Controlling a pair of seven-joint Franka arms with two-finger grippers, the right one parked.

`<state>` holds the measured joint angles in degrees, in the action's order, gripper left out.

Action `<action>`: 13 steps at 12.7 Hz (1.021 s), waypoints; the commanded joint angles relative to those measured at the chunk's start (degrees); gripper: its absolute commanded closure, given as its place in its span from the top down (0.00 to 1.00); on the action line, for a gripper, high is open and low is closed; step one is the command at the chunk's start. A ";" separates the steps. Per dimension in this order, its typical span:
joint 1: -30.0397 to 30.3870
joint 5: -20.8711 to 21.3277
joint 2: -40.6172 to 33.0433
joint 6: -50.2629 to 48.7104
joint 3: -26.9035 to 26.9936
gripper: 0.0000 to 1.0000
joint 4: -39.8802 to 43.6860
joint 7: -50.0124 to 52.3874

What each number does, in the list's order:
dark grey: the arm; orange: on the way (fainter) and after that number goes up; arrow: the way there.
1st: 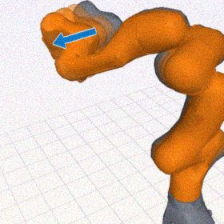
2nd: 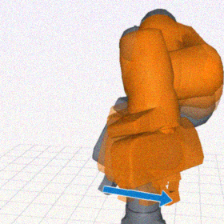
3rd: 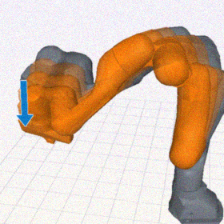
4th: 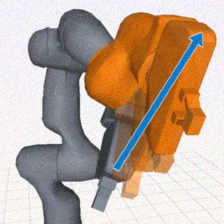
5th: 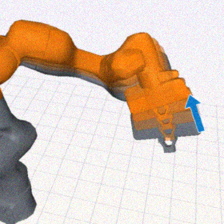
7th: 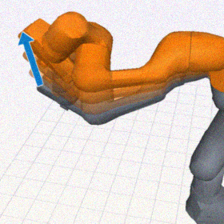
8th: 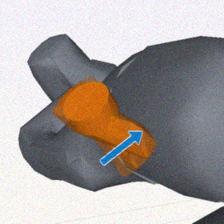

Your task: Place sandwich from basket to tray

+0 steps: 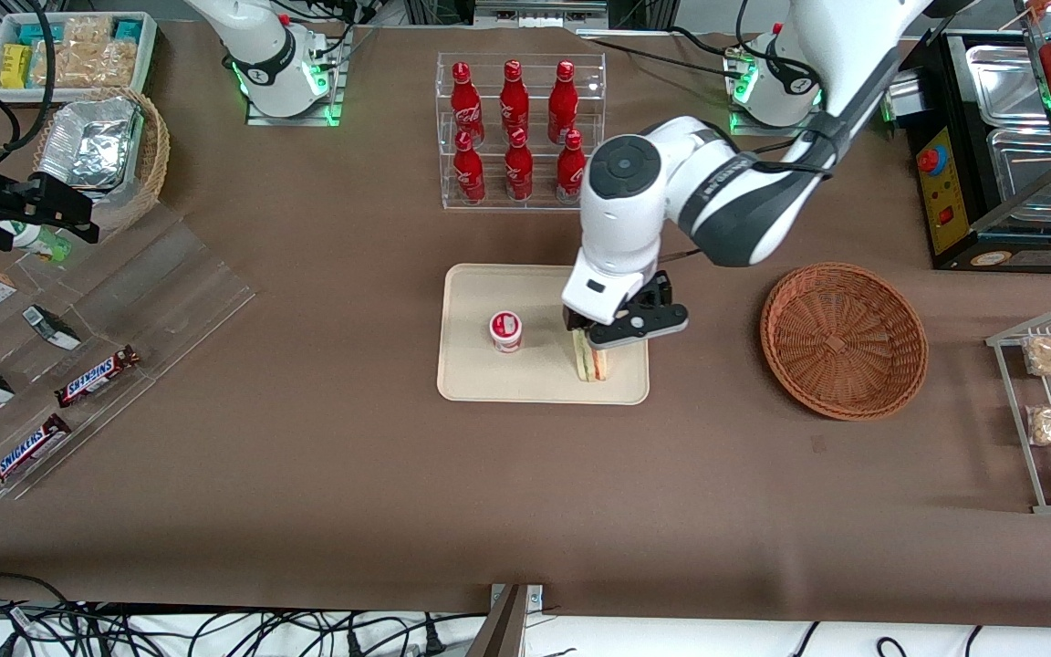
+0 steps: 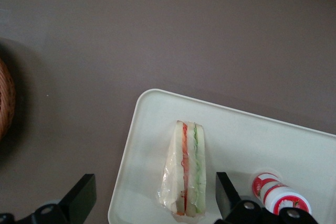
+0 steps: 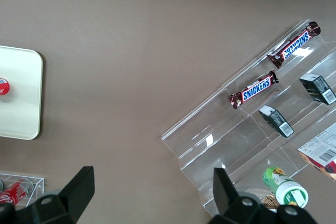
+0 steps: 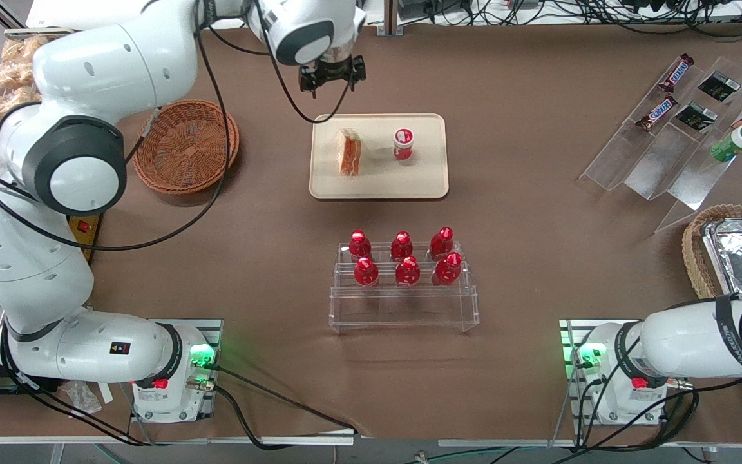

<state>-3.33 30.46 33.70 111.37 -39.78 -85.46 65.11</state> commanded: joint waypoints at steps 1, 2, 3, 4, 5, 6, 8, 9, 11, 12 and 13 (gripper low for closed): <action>2.71 -3.99 -2.07 -6.84 -0.38 1.00 5.45 -6.03; 3.76 -4.61 -1.72 -9.13 -0.38 1.00 7.83 -8.31; 4.99 -4.97 -1.80 -9.85 -0.29 1.00 8.46 -9.99; 6.74 -4.97 -1.97 -9.95 -0.47 1.00 8.47 -11.05; 7.37 -4.80 -2.15 -10.47 -0.38 1.00 8.47 -11.84; 8.51 -4.79 -2.15 -12.30 -0.38 1.00 9.42 -13.59; 9.31 -5.06 -1.89 -15.91 -0.12 1.00 12.59 -18.42; 10.44 -5.06 -1.89 -16.27 -0.12 1.00 12.77 -20.18; 13.25 -5.06 -1.89 -16.45 -0.21 1.00 12.86 -25.27; 14.48 -5.06 -1.98 -16.97 -0.12 1.00 12.86 -26.86; 16.67 -5.06 -1.98 -17.59 -0.20 1.00 12.95 -28.80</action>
<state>10.46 26.70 31.63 95.69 -39.63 -73.70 40.84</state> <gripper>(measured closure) 0.000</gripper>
